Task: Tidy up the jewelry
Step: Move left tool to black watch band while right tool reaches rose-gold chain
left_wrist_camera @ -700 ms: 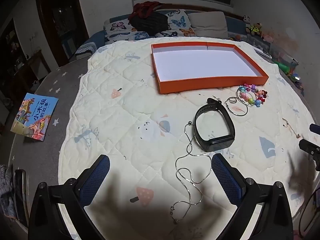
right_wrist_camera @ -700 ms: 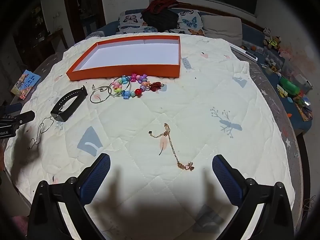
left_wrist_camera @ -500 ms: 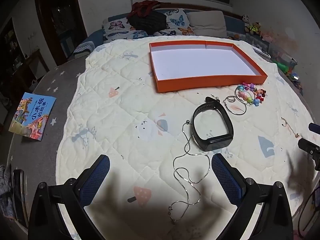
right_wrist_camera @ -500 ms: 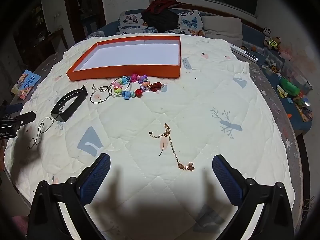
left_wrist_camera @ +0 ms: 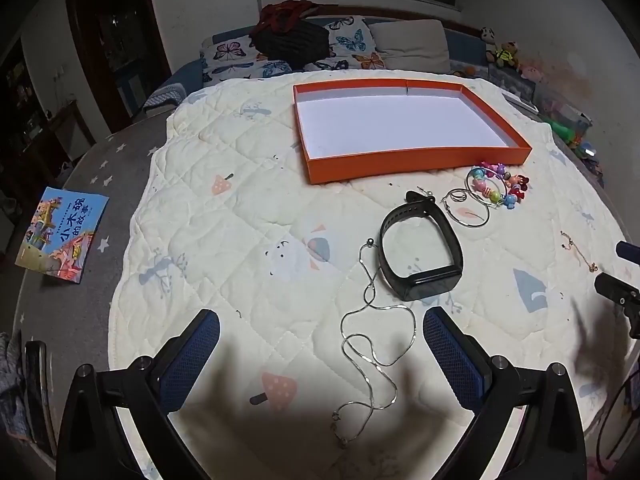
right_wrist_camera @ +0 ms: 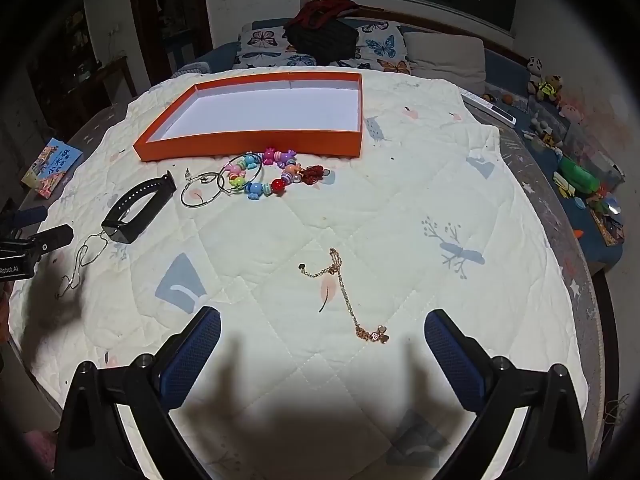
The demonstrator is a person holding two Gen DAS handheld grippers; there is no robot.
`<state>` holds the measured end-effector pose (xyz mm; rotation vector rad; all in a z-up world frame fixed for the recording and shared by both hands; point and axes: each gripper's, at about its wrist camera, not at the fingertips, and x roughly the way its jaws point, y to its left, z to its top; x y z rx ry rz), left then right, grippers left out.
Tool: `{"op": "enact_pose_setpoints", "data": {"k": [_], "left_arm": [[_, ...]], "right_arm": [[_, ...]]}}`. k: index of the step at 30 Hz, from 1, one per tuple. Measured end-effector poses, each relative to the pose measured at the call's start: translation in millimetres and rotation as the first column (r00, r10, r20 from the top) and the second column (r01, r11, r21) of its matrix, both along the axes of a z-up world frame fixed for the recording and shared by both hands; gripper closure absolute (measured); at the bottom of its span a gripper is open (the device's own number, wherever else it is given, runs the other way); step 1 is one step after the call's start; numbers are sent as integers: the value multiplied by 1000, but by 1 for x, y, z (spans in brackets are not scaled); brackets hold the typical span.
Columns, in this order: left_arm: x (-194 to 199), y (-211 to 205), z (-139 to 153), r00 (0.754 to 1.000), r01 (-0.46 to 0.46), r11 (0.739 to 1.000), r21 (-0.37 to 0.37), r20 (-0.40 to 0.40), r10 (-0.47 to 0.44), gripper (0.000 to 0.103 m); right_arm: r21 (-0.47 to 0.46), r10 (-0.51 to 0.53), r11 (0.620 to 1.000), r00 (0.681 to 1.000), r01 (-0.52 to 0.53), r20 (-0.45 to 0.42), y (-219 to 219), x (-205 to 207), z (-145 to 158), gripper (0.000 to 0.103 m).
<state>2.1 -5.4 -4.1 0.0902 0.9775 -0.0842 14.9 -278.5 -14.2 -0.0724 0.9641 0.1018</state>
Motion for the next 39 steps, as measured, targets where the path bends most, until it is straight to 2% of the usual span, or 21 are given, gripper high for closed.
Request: {"op": "enact_pose_setpoints", "data": {"k": [15, 29, 31, 34, 39], "left_arm": [[5, -13, -4, 998, 50, 998, -29, -32, -51, 0], [11, -25, -7, 998, 54, 998, -9, -43, -54, 0], [11, -26, -7, 998, 55, 998, -13, -41, -55, 0], [12, -27, -6, 998, 58, 998, -16, -35, -58, 0], [13, -28, -8, 997, 61, 997, -37, -38, -62, 0]], "right_arm": [[4, 8, 1000, 1000, -8, -1, 0, -1, -1, 0], [40, 5, 999, 1000, -4, -21, -11, 0, -5, 1], [47, 2, 999, 1000, -1, -24, -15, -2, -6, 6], [62, -13, 998, 999, 16, -41, -22, -3, -10, 21], [69, -30, 997, 998, 34, -53, -30, -7, -16, 40]]}}
